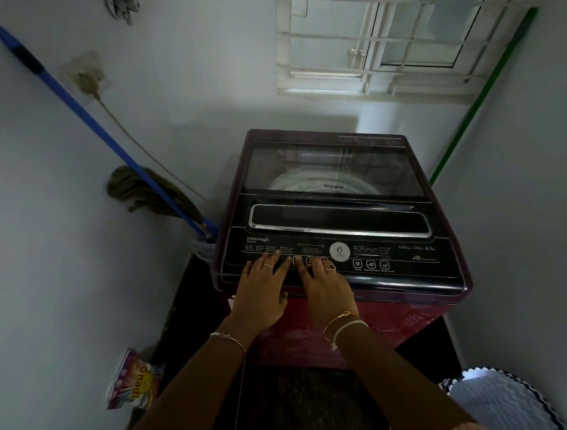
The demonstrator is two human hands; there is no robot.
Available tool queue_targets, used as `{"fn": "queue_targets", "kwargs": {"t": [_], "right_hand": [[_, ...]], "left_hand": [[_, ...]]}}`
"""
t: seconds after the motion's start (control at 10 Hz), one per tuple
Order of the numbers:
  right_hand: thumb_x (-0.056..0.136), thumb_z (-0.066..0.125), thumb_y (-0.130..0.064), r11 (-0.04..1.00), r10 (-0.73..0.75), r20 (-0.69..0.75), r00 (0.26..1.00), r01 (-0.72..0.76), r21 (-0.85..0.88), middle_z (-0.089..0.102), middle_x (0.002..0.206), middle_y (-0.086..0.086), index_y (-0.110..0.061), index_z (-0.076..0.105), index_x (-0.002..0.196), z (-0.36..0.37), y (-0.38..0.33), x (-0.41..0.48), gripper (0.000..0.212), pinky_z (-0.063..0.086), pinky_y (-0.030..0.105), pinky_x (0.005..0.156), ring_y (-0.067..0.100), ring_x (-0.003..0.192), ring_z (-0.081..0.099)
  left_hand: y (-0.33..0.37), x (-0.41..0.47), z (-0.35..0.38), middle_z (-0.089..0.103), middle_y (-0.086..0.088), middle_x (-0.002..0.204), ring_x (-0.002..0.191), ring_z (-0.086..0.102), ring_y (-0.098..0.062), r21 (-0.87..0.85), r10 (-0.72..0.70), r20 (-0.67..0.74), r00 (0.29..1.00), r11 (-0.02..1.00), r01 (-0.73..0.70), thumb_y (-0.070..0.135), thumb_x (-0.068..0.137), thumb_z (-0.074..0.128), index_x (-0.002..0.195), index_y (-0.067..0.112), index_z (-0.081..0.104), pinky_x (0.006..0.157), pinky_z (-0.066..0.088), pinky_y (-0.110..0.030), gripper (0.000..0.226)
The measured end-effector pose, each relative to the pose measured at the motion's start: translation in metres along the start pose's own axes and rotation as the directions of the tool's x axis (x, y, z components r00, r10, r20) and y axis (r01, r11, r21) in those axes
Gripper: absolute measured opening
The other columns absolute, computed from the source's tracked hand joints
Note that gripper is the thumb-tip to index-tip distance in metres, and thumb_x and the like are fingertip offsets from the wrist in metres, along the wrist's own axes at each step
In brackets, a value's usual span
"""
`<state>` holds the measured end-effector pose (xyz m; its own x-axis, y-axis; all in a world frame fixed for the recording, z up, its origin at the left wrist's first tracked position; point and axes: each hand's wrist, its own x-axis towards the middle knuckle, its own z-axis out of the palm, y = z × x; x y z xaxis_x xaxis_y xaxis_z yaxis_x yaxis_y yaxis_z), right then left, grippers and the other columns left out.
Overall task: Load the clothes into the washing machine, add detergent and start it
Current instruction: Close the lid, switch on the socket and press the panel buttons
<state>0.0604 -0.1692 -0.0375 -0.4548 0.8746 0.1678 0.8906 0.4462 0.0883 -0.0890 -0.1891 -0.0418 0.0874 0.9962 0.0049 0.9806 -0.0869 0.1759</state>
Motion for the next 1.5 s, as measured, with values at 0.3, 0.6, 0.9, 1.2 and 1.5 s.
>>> {"fn": "queue_targets", "kwargs": {"t": [0.3,0.6,0.9,1.2,1.5], "right_hand": [[0.051,0.082,-0.025,1.0,0.008,-0.013,1.0,-0.008,-0.024,0.063,0.095,0.008,-0.016,0.062,0.124,-0.001,-0.001,-0.002,0.076,0.052,0.028,0.052,0.021,0.078,0.063],[0.081,0.063,-0.022,0.998,-0.032,0.059,0.998,0.035,-0.054,0.056,0.116,0.011,-0.014,0.042,0.141,-0.003,0.0,0.001,0.064,0.053,0.031,0.065,0.024,0.097,0.059],[0.058,0.079,-0.02,1.0,-0.017,-0.063,0.998,0.017,0.008,0.062,0.094,0.01,-0.012,0.061,0.124,0.002,0.001,-0.001,0.07,0.053,0.03,0.053,0.023,0.076,0.061],[0.056,0.077,-0.021,0.998,0.001,-0.001,1.0,-0.001,0.064,0.06,0.1,0.009,-0.015,0.055,0.131,0.004,0.004,-0.003,0.078,0.055,0.03,0.058,0.023,0.084,0.06],[0.072,0.064,0.0,0.932,0.096,0.019,0.995,-0.096,0.348,0.052,0.123,0.011,-0.009,0.046,0.138,0.011,0.021,-0.02,0.069,0.057,0.03,0.079,0.026,0.111,0.054]], "left_hand": [[0.0,0.0,0.001,0.015,-0.001,0.159,0.148,0.008,-0.021,-0.007,0.005,-0.006,1.0,1.0,-0.005,0.034,0.092,0.052,0.152,0.028,0.015,0.12,0.011,-0.045,0.07],[0.0,0.0,0.0,0.013,-0.002,0.16,0.148,0.006,-0.021,0.0,0.004,0.001,1.0,1.0,-0.004,0.034,0.092,0.051,0.152,0.028,0.014,0.12,0.009,-0.045,0.071],[0.0,-0.001,0.0,0.014,-0.002,0.159,0.148,0.008,-0.021,0.004,0.013,-0.007,1.0,1.0,-0.013,0.033,0.091,0.051,0.152,0.027,0.016,0.119,0.01,-0.044,0.071],[-0.001,-0.001,0.0,0.013,-0.002,0.159,0.148,0.007,-0.021,0.008,0.012,-0.002,1.0,1.0,-0.012,0.034,0.092,0.051,0.152,0.028,0.014,0.12,0.011,-0.045,0.071],[0.0,-0.001,0.001,0.015,-0.002,0.159,0.147,0.009,-0.023,0.014,0.014,-0.011,1.0,1.0,-0.014,0.035,0.092,0.05,0.152,0.028,0.015,0.12,0.013,-0.045,0.069]]}}
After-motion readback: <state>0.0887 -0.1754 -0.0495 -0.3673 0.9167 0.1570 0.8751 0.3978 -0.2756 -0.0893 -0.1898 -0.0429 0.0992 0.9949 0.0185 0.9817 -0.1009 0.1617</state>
